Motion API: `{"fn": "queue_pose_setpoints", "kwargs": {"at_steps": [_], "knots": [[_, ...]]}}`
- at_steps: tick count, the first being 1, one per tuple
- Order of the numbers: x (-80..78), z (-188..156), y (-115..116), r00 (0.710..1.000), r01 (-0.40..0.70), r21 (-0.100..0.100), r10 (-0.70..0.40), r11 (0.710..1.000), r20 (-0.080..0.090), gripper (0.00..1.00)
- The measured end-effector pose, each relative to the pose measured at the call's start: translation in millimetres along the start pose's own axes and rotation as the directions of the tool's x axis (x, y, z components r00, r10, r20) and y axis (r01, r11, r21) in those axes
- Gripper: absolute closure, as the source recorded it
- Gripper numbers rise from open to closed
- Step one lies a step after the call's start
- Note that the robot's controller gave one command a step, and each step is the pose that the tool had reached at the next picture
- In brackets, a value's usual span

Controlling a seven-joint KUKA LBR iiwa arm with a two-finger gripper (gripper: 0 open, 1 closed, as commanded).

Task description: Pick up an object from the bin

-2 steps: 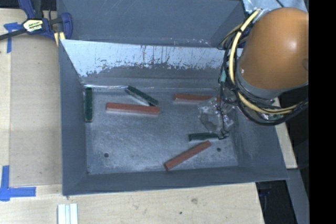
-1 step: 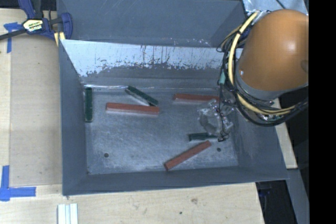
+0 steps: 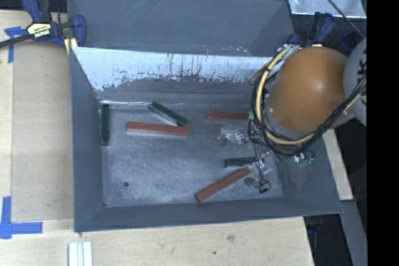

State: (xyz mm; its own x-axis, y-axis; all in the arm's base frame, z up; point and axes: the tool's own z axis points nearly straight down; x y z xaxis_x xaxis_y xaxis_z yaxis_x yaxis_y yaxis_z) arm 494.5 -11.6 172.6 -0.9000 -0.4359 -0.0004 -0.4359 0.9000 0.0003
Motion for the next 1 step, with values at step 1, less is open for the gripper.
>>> {"fn": "queue_pose_setpoints", "kwargs": {"at_steps": [1], "knots": [[-0.8, -0.9, -0.3, 1.0, 0.0, 0.001, 0.0, 1.0, 0.002, 0.0]]}}
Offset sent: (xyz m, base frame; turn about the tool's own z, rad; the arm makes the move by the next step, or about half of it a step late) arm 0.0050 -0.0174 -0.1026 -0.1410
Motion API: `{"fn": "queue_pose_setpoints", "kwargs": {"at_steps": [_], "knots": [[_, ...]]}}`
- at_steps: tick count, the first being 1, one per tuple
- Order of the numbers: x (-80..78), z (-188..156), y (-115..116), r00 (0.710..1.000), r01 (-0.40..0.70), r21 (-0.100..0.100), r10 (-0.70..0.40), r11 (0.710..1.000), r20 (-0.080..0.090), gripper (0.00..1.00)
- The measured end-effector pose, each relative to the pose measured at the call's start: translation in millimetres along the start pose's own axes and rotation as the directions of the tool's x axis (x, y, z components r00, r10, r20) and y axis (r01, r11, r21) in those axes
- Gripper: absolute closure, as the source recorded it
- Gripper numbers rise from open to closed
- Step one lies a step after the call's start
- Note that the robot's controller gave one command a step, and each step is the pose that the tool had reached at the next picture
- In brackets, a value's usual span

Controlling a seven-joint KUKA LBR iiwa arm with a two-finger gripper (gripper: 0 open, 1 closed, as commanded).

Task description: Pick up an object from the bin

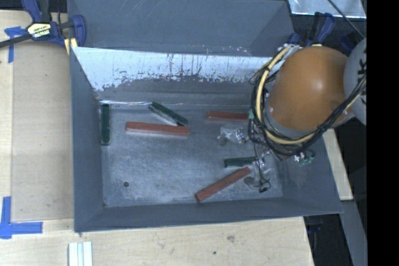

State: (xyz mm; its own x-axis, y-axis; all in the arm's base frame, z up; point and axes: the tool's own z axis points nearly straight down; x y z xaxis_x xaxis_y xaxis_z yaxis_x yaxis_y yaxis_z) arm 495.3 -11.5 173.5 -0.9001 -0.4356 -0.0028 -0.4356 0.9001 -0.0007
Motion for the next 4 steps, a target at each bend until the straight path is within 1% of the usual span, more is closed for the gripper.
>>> {"fn": "queue_pose_setpoints", "kwargs": {"at_steps": [1, 2, 3, 4], "knots": [[0.0, 45.5, -8.6, 0.998, 0.065, 0.003, -0.065, 0.998, 0.005, 0.0], [-0.5, 101.0, 1.6, 0.962, 0.274, -0.001, -0.274, 0.962, 0.001, 1.0], [-0.5, 101.0, 1.6, 0.962, 0.274, 0.0, -0.274, 0.962, 0.001, 1.0], [-10.2, -17.8, 0.8, 0.967, 0.253, 0.0, -0.253, 0.967, 0.0, 1.0]]}}
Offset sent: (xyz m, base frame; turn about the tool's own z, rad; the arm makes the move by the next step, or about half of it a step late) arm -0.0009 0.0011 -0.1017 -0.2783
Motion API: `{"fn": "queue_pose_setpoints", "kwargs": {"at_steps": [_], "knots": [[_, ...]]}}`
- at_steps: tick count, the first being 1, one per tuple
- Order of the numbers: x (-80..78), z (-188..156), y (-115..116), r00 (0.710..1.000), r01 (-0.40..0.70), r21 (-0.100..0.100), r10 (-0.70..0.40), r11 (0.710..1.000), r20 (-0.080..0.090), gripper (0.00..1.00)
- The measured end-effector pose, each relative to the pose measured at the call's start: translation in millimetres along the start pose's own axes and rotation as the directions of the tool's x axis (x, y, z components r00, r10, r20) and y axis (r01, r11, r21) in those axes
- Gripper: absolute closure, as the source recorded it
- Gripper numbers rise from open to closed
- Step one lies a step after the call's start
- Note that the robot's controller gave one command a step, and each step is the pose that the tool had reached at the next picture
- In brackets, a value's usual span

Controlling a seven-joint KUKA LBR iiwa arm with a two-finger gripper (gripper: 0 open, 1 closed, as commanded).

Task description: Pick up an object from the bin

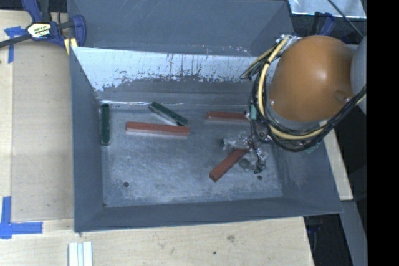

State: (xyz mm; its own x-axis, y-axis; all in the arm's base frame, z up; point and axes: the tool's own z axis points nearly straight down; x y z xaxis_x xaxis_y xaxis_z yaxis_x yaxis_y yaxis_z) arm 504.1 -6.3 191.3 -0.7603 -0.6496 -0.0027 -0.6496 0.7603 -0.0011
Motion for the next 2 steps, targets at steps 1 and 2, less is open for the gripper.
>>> {"fn": "queue_pose_setpoints", "kwargs": {"at_steps": [1, 2], "knots": [[0.1, 0.0, 0.0, 1.0, -0.001, 0.0, 0.001, 1.0, 0.0, 1.0], [26.8, -91.2, -34.6, 0.931, 0.365, 0.001, -0.365, 0.931, 0.001, 1.0]]}}
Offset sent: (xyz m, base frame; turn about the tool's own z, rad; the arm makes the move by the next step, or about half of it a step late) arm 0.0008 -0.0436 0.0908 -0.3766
